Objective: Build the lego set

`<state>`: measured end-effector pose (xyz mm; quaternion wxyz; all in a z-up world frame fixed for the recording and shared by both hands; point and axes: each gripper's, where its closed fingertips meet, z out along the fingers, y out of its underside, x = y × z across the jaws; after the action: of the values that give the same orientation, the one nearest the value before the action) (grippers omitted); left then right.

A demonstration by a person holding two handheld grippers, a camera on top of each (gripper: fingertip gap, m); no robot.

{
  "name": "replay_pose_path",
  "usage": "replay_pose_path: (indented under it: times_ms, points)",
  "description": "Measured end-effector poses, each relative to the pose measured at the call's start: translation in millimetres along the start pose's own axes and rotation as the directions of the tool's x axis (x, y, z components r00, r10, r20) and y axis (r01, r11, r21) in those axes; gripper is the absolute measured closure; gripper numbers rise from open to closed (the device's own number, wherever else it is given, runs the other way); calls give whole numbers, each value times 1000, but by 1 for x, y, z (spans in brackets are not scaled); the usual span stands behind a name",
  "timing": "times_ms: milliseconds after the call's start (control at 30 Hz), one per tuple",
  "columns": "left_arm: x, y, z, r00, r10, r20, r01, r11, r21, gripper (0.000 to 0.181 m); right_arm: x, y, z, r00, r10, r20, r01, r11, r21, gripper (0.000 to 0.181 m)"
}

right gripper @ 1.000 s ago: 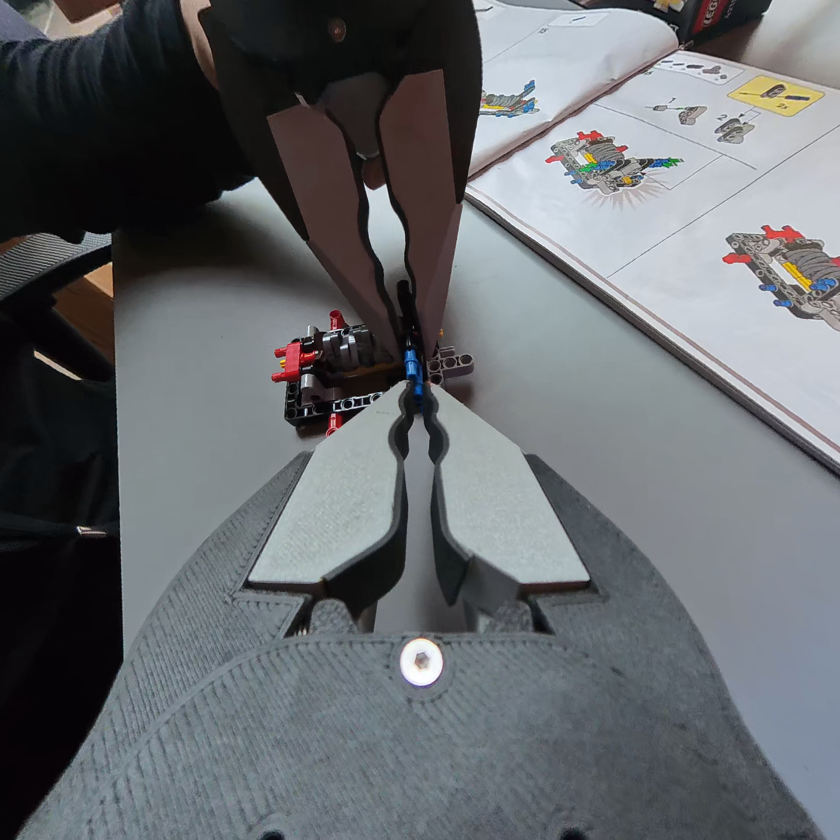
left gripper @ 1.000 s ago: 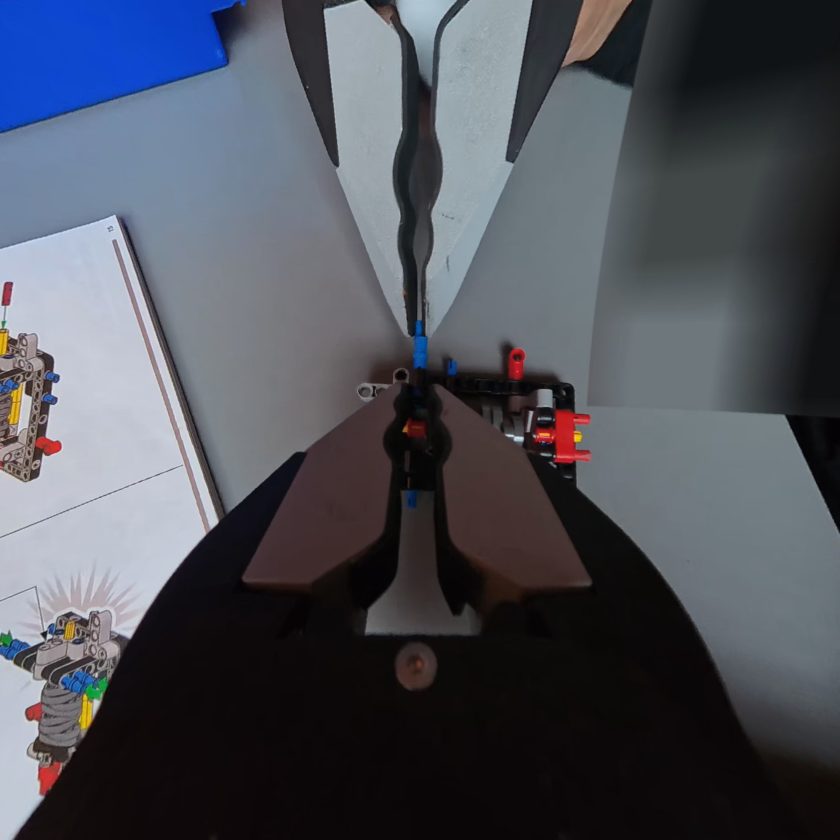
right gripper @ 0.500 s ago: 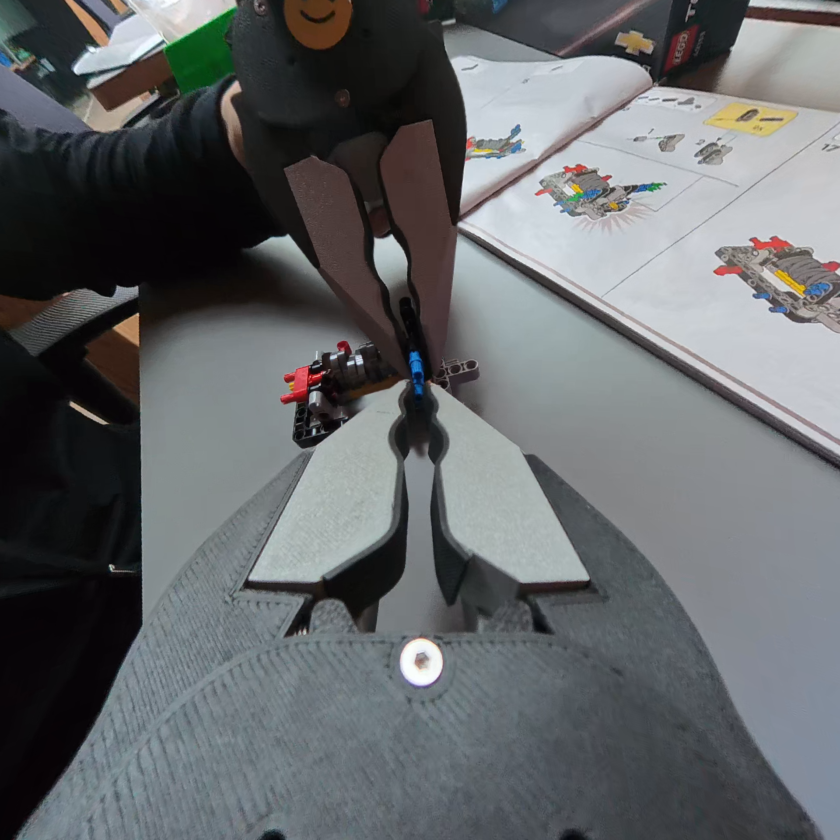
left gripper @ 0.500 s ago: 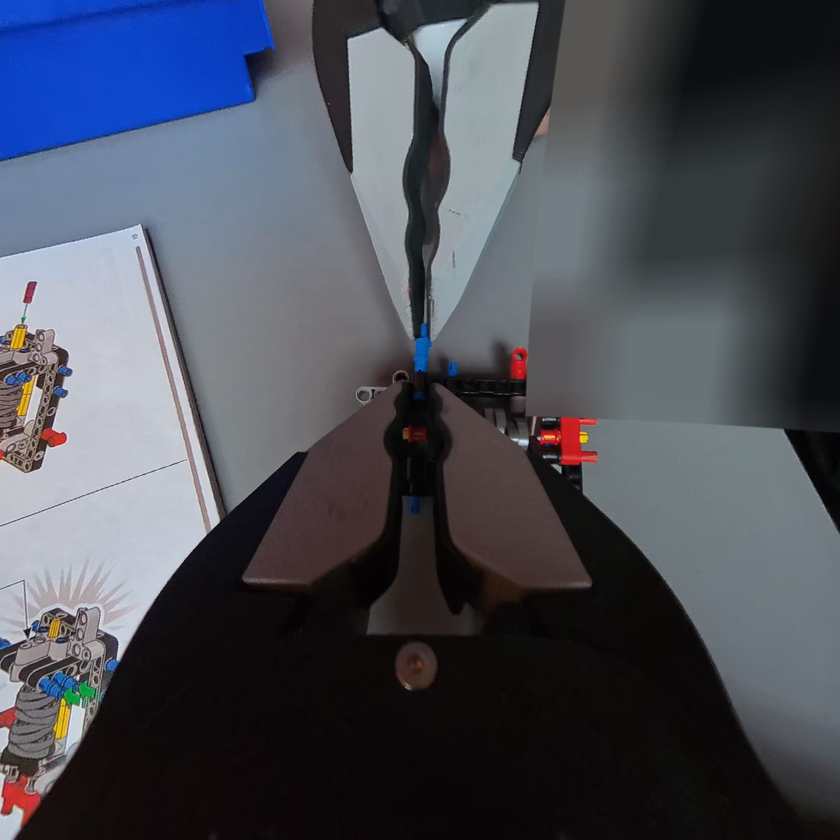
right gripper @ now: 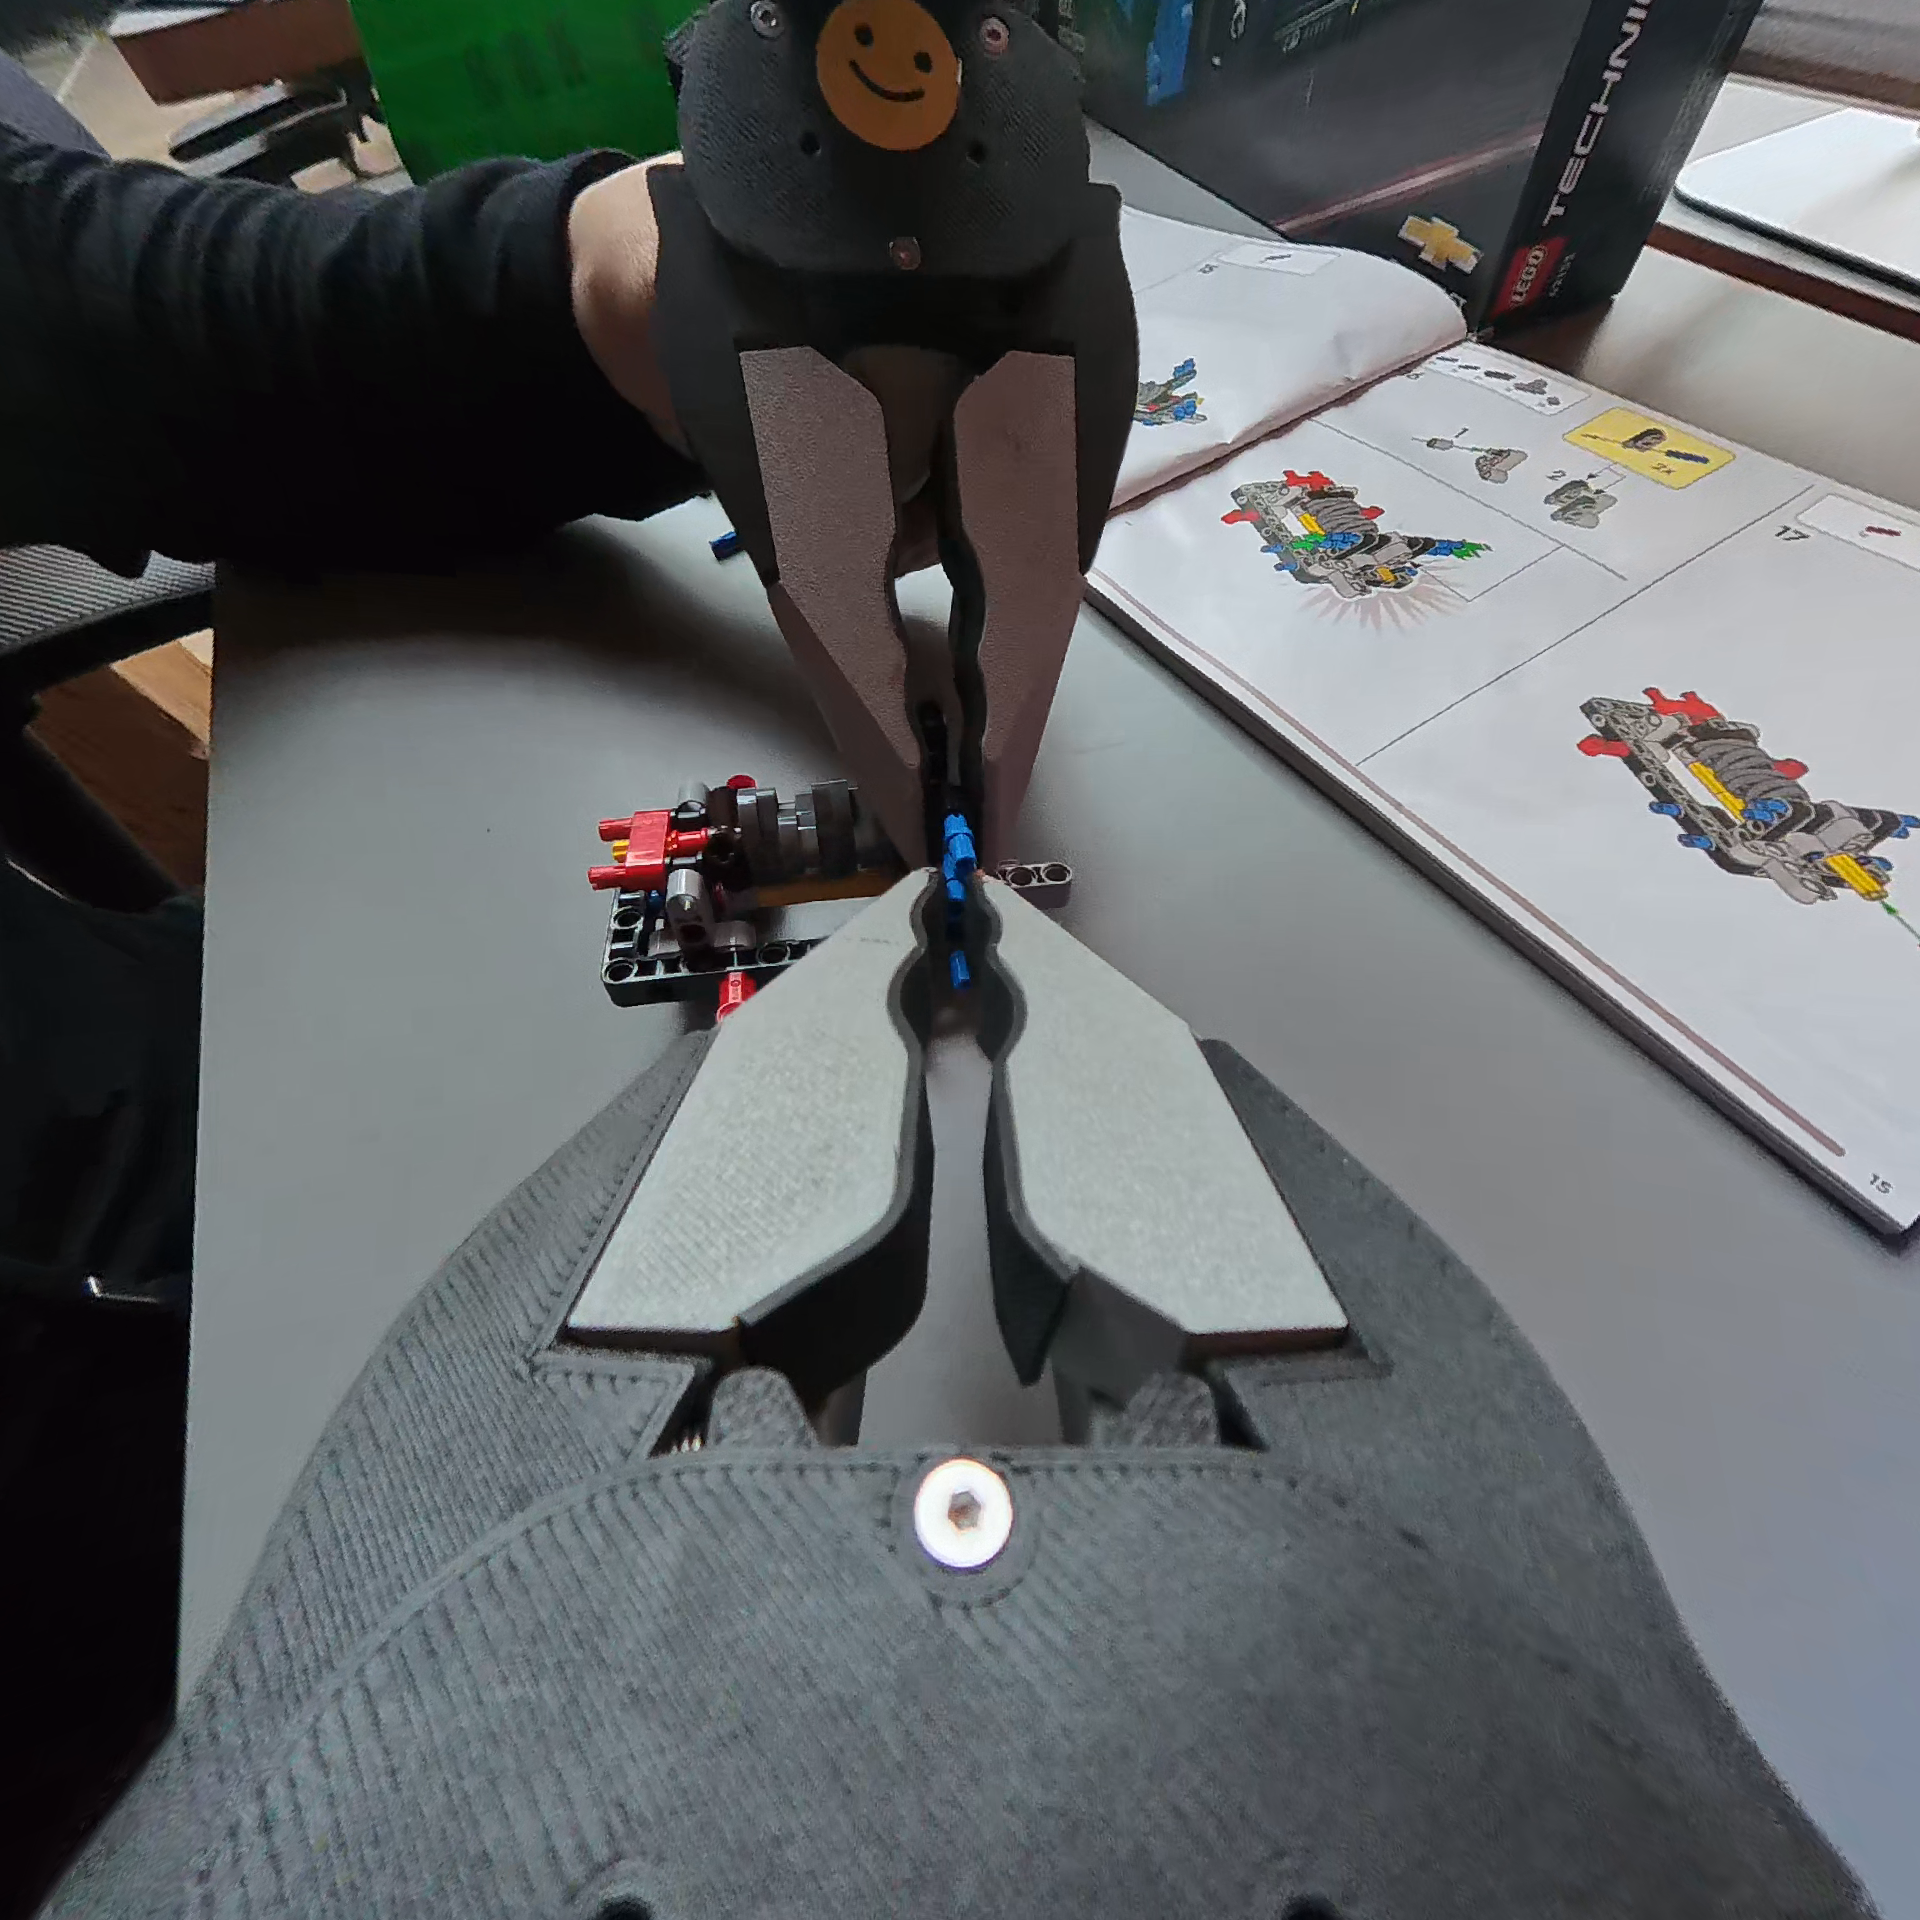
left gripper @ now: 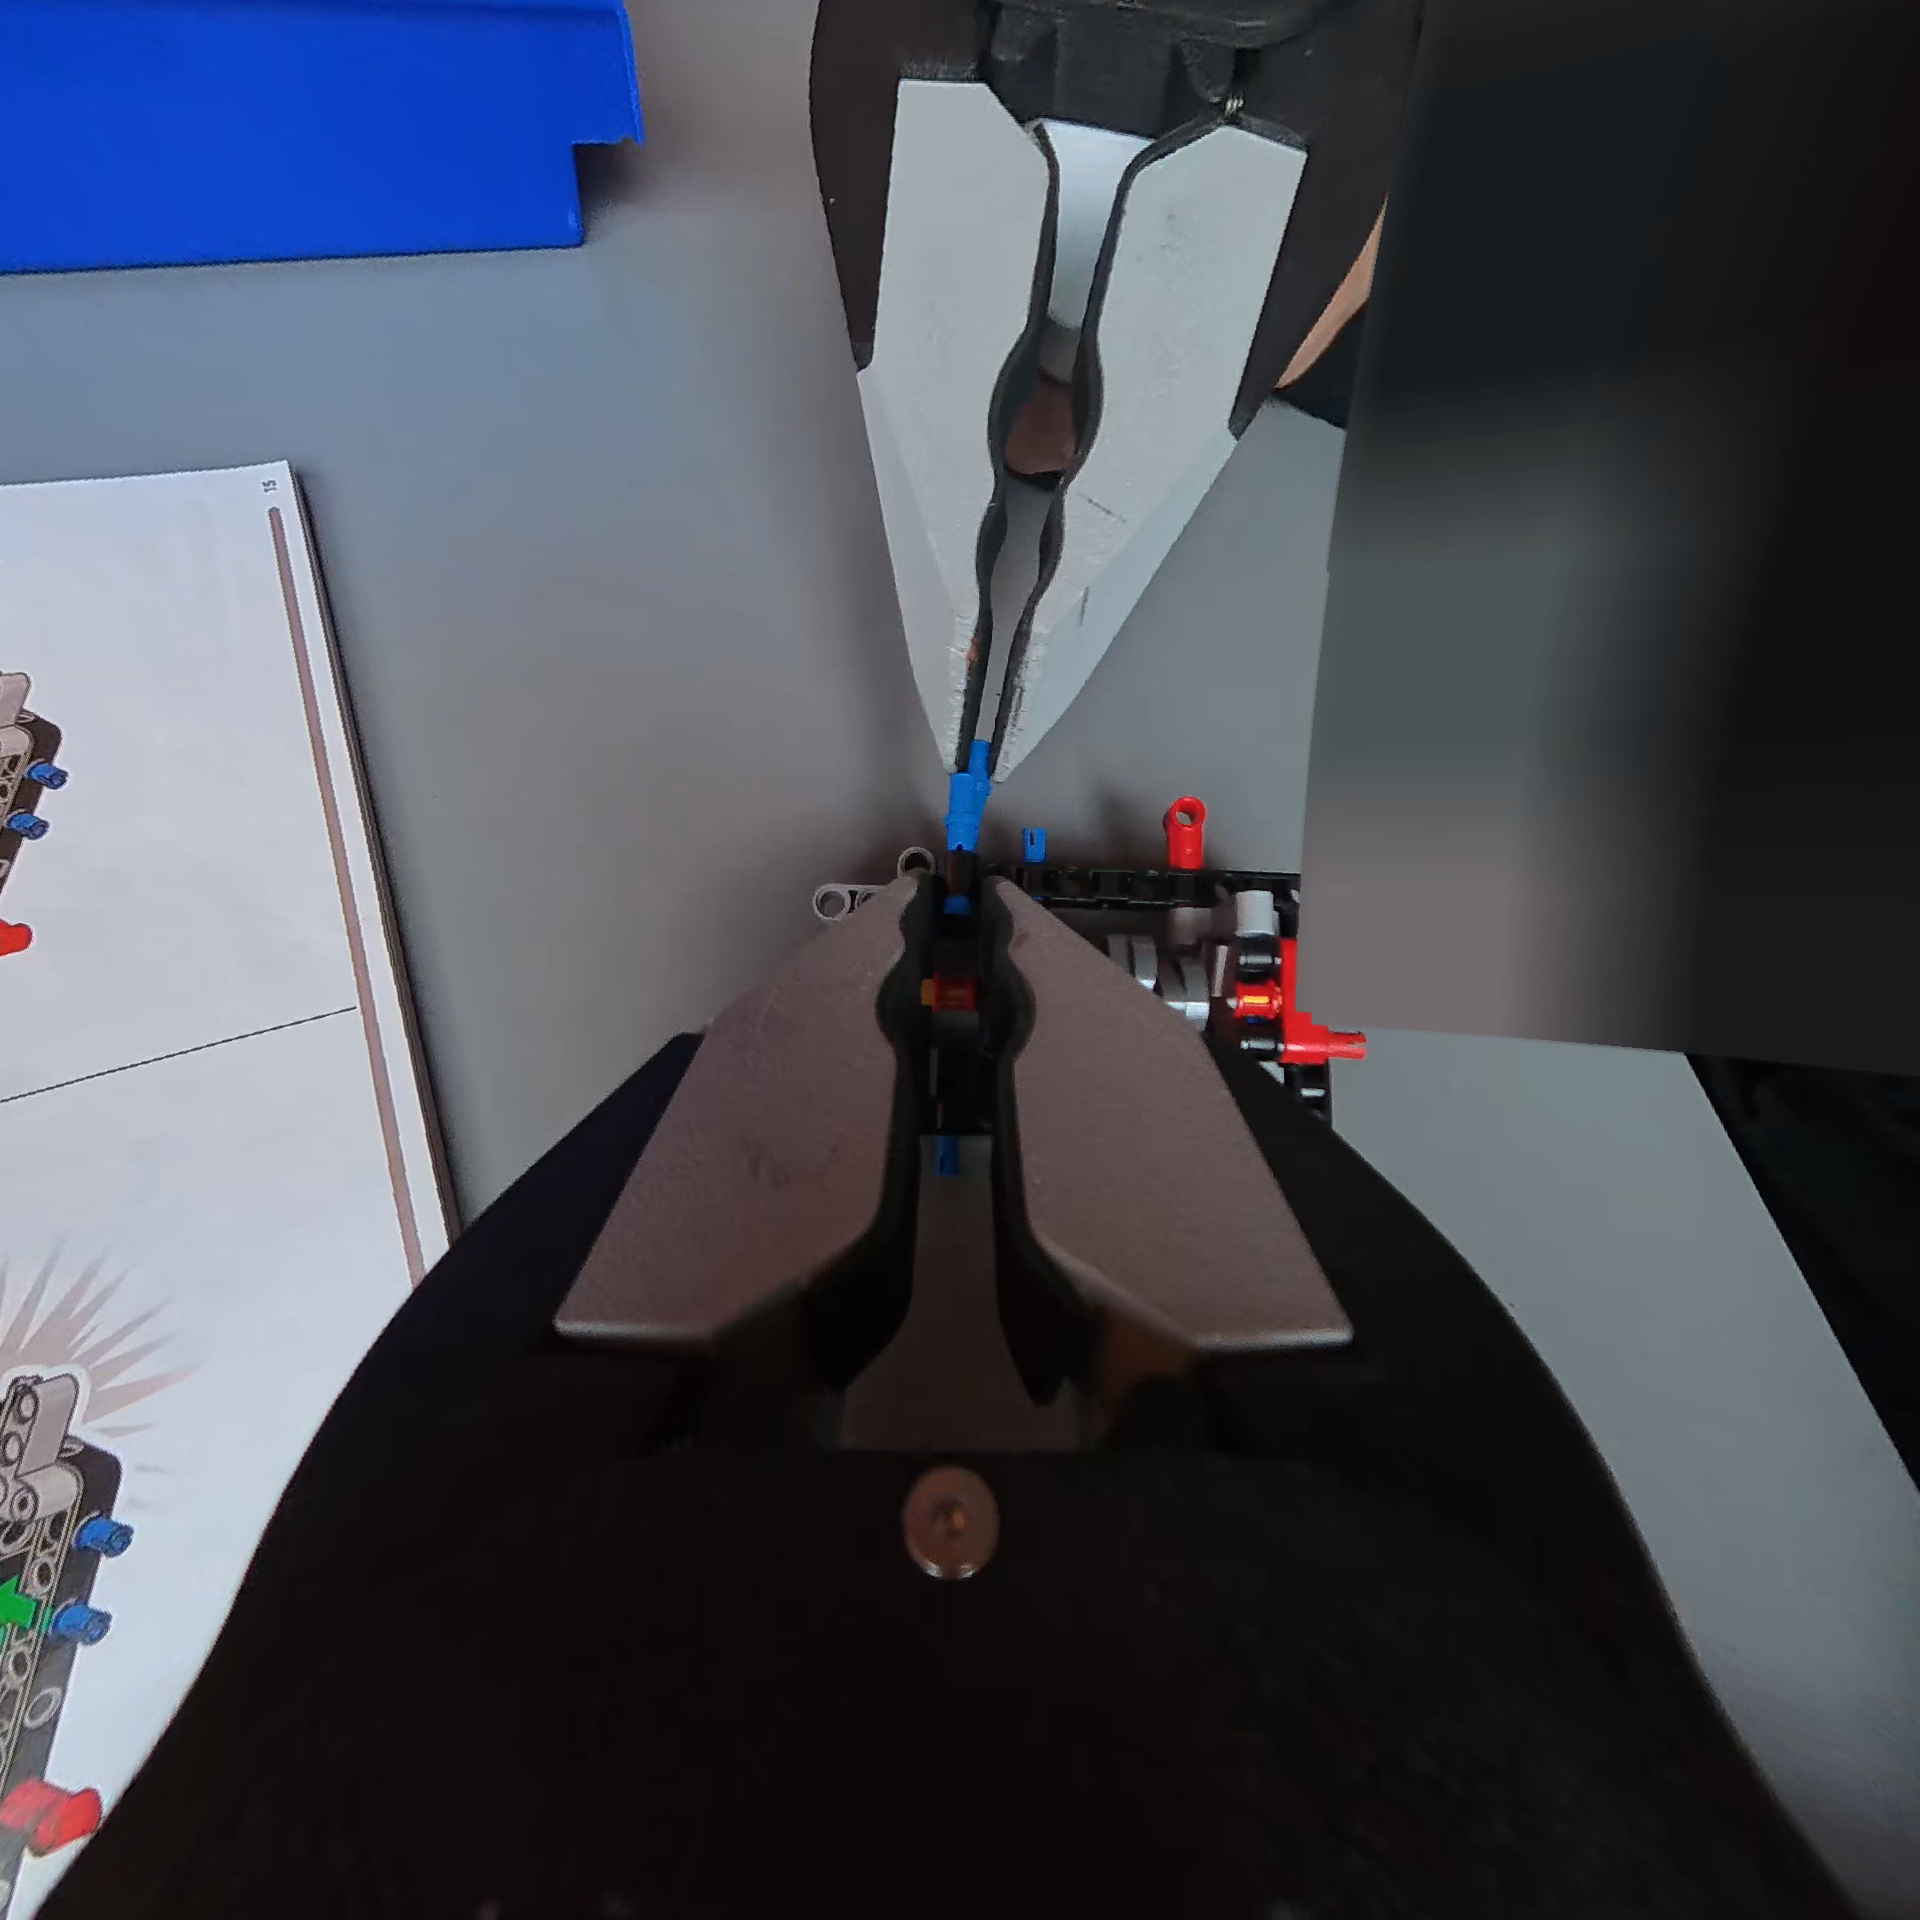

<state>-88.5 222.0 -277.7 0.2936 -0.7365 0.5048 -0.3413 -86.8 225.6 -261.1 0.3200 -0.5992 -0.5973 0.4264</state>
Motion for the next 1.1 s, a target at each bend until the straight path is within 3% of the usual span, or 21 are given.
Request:
replay_pose_path:
  times_ms: [167, 333, 500, 1100]
  points:
    - [-2, -1, -1, 1000, -1, 5, 1, 1000, 13, 175, 2, -1, 0, 998, -56, -33, 57, 998, 5, 181]
    - [2, -16, -8, 996, -67, -67, 76, 986, 148, 175, 3, -17, -9, 1000, 19, -1, -19, 991, 129, 181]
    - [0, -23, -12, 992, -93, -82, 109, 971, 214, 176, 5, -22, -12, 999, 39, -7, -37, 985, 169, 181]
    - [-2, -17, -8, 990, -115, -81, 129, 974, 186, 175, 4, -15, -9, 996, -63, -62, 69, 993, 98, 181]
